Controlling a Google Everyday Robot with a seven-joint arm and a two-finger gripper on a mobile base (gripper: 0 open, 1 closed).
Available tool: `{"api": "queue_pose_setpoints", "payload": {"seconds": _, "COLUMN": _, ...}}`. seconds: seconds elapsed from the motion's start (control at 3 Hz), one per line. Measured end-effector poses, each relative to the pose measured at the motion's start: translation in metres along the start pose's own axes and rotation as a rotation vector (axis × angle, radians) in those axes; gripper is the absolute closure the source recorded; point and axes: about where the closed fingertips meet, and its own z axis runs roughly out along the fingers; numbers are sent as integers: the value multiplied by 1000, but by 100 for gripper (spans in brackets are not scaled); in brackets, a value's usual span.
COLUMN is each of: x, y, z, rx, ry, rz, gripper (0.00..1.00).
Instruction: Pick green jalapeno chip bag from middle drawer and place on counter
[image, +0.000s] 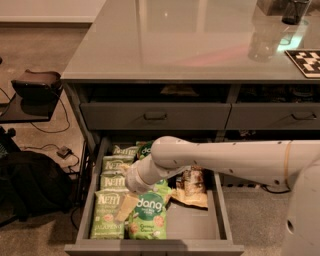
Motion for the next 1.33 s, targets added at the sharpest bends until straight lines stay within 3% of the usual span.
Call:
{"api": "queue_pose_setpoints", "payload": {"seconds": 0.67, "x": -4, "y": -24, "z": 73, "rx": 13, "ry": -8, "rz": -33, "gripper": 0}}
{"api": "queue_pose_setpoints", "payload": {"seconds": 1.33, "x": 13, "y": -30, "z": 150, "rx": -39, "ry": -33, "rz": -44, "gripper": 0}}
